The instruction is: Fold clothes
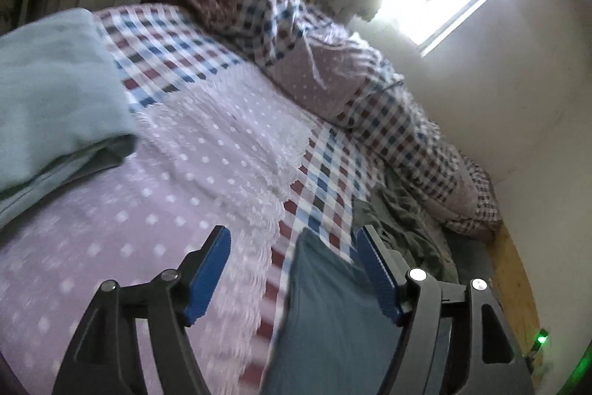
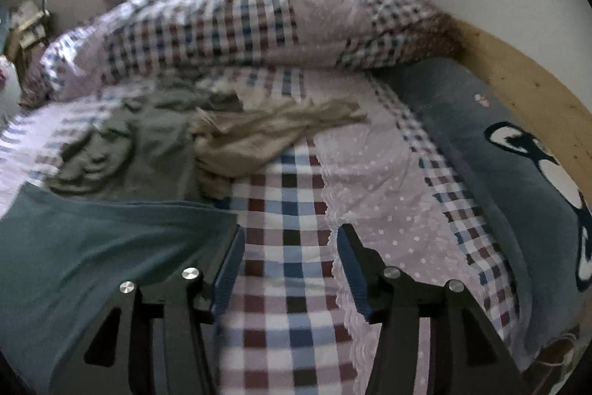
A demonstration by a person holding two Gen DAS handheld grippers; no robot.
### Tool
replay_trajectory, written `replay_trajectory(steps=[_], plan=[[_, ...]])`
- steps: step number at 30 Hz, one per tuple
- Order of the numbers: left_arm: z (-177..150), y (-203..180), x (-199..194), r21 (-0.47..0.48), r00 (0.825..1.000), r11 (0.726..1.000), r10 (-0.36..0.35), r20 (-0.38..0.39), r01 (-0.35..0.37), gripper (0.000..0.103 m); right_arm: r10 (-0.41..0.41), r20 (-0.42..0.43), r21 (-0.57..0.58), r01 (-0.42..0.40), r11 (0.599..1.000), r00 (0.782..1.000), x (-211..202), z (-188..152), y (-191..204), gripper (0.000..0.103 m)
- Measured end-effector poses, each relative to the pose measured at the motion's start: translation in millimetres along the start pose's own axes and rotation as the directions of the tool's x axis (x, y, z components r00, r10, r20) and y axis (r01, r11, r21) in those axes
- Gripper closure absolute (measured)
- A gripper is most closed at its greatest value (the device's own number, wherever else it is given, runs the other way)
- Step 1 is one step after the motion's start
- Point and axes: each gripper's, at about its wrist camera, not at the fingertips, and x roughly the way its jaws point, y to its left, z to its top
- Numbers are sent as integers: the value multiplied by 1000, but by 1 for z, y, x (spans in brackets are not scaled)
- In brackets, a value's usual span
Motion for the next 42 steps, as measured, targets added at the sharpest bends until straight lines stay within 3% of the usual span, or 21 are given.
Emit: replay_trajectory(steps=[8, 12, 16, 22, 26, 30, 36, 42], plan=[[-73, -9, -73, 15, 999, 999, -39, 34, 39, 22, 72, 187, 85, -90, 992, 980, -131, -40, 6, 35], [-108, -8, -88, -42, 997, 997, -68, 20, 69, 21, 131, 309, 48, -153, 987, 942, -186, -70, 29, 15], [-143, -6, -103, -100, 995, 990, -99, 8, 99, 20, 199, 391, -54, -193, 980, 899, -214, -101, 77, 11], [-180, 19, -92, -233, 989, 964, -142, -35, 130, 20, 362, 400, -177, -317, 932, 842, -209, -154, 172, 11], [-188, 38, -83, -304, 986, 941, -163, -28, 147, 20, 410, 407, -251, -332, 909, 816, -199, -182, 229, 11], [-191, 44, -92, -296, 989, 945, -145, 0, 138, 20, 456, 417, -358, -319, 877, 786, -183, -205, 287, 11], [-202, 60, -89, -302, 995, 951, -87, -52, 68, 20, 532, 354, -477, -342, 810, 769, -157, -233, 348, 11], [-213, 66, -82, -324, 993, 943, -100, -66, 73, 20, 582, 313, -549, -356, 756, 751, -147, -251, 383, 11]])
